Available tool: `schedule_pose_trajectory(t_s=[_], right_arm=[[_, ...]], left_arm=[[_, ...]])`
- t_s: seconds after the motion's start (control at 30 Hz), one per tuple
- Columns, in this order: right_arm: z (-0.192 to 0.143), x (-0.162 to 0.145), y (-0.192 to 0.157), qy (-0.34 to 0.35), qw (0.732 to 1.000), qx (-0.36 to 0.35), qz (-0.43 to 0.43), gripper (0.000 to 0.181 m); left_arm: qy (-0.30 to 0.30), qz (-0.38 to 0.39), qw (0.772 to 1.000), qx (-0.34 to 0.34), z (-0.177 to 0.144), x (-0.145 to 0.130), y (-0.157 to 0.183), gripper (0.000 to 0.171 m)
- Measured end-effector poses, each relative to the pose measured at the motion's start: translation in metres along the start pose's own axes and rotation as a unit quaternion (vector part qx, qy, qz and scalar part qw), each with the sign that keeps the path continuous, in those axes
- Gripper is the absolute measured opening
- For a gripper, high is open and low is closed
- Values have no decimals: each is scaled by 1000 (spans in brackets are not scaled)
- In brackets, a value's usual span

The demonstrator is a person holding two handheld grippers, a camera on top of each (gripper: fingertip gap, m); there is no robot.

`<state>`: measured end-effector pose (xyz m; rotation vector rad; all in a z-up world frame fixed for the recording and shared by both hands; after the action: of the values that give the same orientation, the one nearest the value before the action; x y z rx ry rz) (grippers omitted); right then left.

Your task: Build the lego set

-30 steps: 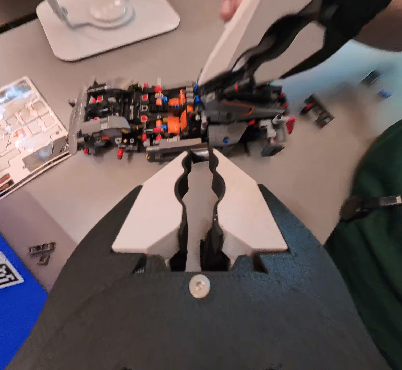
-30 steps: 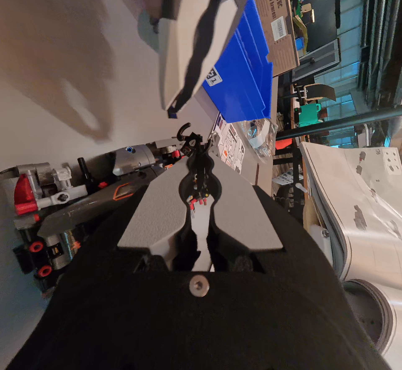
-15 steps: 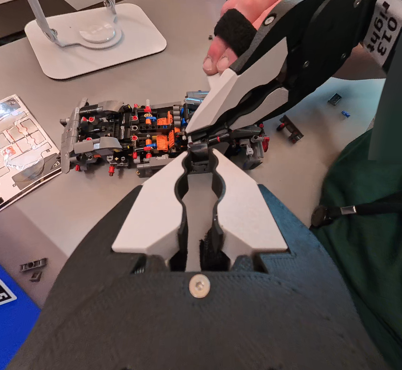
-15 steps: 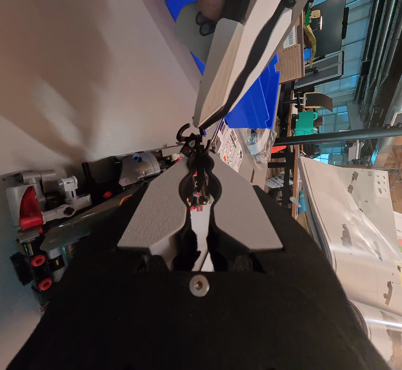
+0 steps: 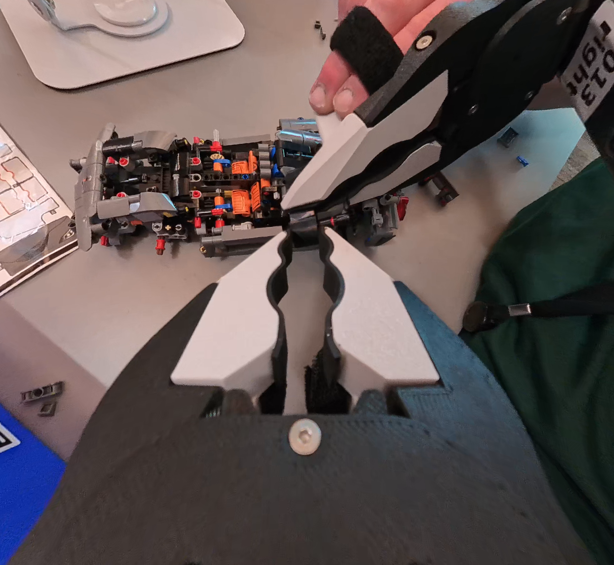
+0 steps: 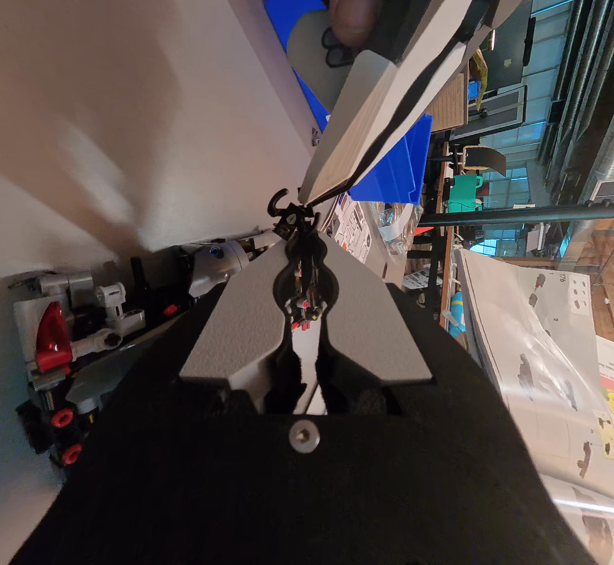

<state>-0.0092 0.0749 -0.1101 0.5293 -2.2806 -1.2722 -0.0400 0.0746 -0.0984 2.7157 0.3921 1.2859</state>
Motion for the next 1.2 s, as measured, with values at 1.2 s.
schedule_pose_trajectory(t_s=[1.2], right_arm=[[9, 14, 9, 40, 994, 41, 92, 4]], left_arm=[[-61, 314, 920, 227, -9, -9, -3, 11]])
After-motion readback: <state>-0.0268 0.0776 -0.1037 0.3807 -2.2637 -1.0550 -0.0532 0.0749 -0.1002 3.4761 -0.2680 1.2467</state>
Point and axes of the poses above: each gripper's, where its closed fingertips meet, z out along the fingers, x out of its top, y = z × x across the jaws, the point moved 2 cm from there along -z, back along the fingers, and after that the axes turned 4 degrees about -z, right-handed, at the moved point
